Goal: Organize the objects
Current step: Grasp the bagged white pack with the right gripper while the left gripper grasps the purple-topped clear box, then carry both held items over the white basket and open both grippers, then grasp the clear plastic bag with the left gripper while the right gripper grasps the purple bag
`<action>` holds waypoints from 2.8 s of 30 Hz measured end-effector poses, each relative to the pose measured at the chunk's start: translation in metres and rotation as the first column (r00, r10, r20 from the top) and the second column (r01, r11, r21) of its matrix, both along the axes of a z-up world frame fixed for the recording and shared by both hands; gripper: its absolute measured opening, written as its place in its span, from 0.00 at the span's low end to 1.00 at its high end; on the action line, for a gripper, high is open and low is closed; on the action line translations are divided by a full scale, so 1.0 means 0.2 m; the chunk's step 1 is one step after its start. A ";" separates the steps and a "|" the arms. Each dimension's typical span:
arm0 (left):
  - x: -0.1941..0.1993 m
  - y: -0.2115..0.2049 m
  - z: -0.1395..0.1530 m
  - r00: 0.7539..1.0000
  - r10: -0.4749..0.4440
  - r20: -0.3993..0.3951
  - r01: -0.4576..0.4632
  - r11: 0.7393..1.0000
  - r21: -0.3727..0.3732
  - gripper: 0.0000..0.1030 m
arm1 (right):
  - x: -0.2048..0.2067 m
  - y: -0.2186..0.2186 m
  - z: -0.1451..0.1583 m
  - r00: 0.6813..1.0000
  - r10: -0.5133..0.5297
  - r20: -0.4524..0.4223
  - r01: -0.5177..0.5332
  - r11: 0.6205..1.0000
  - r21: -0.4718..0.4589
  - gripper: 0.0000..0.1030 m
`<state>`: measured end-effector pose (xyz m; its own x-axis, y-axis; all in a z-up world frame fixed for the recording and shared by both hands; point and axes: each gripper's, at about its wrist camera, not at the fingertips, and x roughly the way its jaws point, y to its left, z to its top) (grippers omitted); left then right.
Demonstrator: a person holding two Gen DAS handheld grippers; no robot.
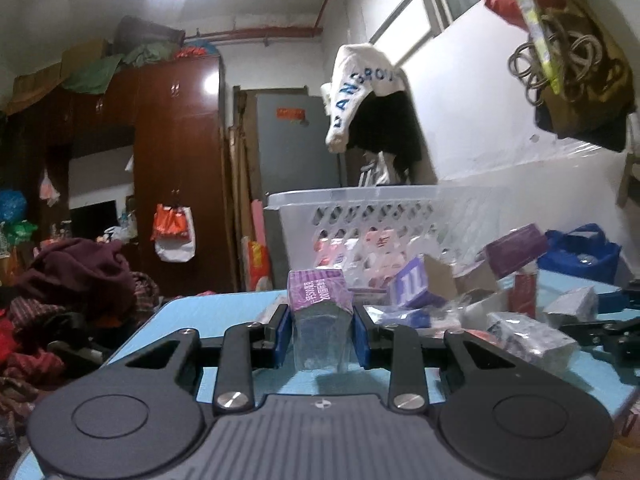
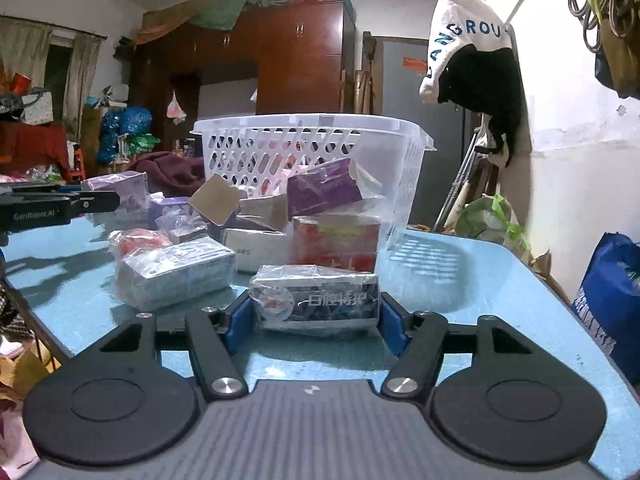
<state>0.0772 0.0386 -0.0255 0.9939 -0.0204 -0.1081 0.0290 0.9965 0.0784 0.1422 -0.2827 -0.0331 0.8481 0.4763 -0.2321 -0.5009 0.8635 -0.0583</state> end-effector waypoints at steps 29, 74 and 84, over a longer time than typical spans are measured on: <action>-0.12 -0.05 0.06 0.994 -0.099 0.044 0.102 0.992 -0.080 0.35 | -0.11 -0.07 0.14 0.984 0.071 0.161 -0.093 0.987 0.132 0.64; 0.56 0.41 0.18 0.881 -0.067 -0.468 -0.018 0.985 -0.174 0.43 | 0.38 0.23 0.36 0.998 0.039 -0.051 -0.044 0.993 -0.110 0.72; 0.29 0.40 0.22 0.970 -0.070 -0.232 0.013 0.972 -0.236 0.43 | 0.12 0.01 0.30 0.997 0.034 0.065 -0.037 0.998 0.050 0.72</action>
<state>0.1357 0.1181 0.0179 0.9380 -0.1135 -0.3276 0.0604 0.9839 -0.1680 0.1661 -0.2804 0.0267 0.8428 0.5161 -0.1526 -0.5279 0.8480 -0.0475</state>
